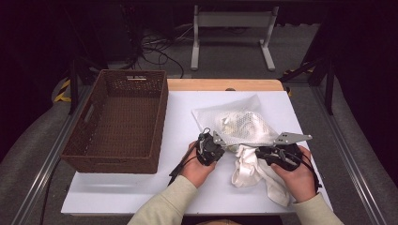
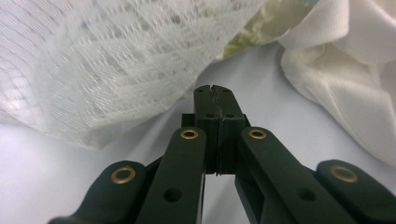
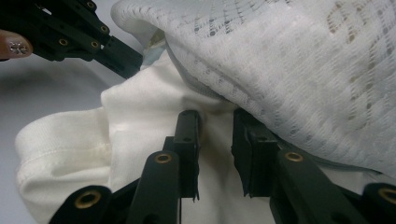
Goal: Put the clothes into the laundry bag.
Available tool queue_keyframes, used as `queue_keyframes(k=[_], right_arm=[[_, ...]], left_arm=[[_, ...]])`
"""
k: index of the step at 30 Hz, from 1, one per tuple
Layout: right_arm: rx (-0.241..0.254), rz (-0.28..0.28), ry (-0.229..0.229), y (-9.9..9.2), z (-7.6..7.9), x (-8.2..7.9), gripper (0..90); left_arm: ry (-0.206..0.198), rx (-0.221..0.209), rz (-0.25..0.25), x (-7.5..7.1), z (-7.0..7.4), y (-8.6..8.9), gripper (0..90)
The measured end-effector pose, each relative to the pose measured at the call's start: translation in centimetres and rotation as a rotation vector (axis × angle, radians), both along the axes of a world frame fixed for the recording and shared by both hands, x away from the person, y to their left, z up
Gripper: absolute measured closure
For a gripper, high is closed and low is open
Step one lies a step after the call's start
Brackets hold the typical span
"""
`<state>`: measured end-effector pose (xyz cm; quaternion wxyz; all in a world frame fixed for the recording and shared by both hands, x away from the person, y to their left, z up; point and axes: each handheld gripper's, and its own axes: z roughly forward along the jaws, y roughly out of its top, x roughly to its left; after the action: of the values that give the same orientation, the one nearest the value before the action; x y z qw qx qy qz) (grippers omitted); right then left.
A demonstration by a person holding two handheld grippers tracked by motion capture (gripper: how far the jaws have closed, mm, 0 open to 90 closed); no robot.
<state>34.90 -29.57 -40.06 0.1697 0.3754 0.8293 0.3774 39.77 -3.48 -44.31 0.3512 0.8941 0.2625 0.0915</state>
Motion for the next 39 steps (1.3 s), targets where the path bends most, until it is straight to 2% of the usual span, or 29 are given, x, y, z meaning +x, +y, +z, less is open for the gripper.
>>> queue_keyframes(k=[3, 4, 6, 7, 10, 14, 17, 19, 22, 24, 26, 28, 30, 35, 37, 39], right_arm=[[-0.001, -0.001, 0.0, 0.0, 0.0, 0.0, 71.3], [-0.001, -0.001, 0.0, 0.0, 0.0, 0.0, 71.3], [0.002, 0.0, 0.001, 0.0, 0.0, 0.0, 71.2], [0.002, 0.001, 0.001, 0.0, 0.0, 0.0, 71.3], [0.006, 0.003, 0.002, -0.1, 0.0, 0.0, 71.2], [0.006, 0.004, 0.002, -0.1, 0.0, 0.0, 70.7], [0.006, 0.003, 0.001, 0.0, 0.0, 0.0, 70.6], [0.005, 0.003, 0.001, 0.0, 0.0, 0.0, 70.7], [0.007, 0.003, 0.003, 0.0, 0.0, 0.0, 70.7], [0.008, 0.002, 0.002, -0.1, 0.0, 0.0, 70.7], [0.013, 0.003, 0.004, -0.2, 0.0, 0.0, 70.7], [0.021, 0.002, 0.011, -0.3, 0.0, 0.0, 70.7], [0.021, 0.006, 0.01, -0.2, 0.0, 0.1, 70.8], [0.019, 0.002, 0.01, -0.2, 0.1, 0.0, 70.7], [0.017, -0.002, 0.005, -0.2, 0.1, 0.0, 70.8], [0.02, -0.004, 0.004, -0.3, 0.1, 0.0, 70.8]], left_arm=[[0.013, -0.021, 0.012, 0.4, -0.6, -0.4, 88.1], [0.0, -0.024, 0.02, 0.6, -0.8, -0.6, 82.1], [0.004, -0.027, 0.042, 0.9, -1.2, -0.8, 71.6], [-0.003, -0.034, 0.048, 1.0, -1.3, -0.8, 68.2], [-0.055, -0.015, 0.071, 1.1, -1.5, -1.1, 59.8], [-0.066, -0.035, 0.087, 1.4, -1.8, -1.3, 56.7], [-0.084, -0.034, 0.087, 1.4, -1.8, -1.4, 59.3], [-0.099, -0.025, 0.063, 1.3, -1.8, -1.6, 68.3], [-0.116, 0.067, 0.042, 1.3, -1.2, -2.4, 87.3], [-0.108, 0.062, 0.049, 1.3, -1.2, -2.4, 88.7], [-0.066, 0.043, 0.048, 1.5, -1.0, -1.9, 89.0], [-0.03, 0.048, 0.045, 1.3, -0.8, -1.5, 89.2], [-0.02, 0.06, 0.029, 1.2, -0.6, -1.3, 89.2], [-0.023, 0.066, 0.005, 0.4, 0.4, -0.7, 89.3], [-0.036, 0.07, -0.005, 0.0, 0.7, -0.4, 89.3], [-0.052, 0.045, 0.007, -0.2, 1.0, -0.1, 89.2]])
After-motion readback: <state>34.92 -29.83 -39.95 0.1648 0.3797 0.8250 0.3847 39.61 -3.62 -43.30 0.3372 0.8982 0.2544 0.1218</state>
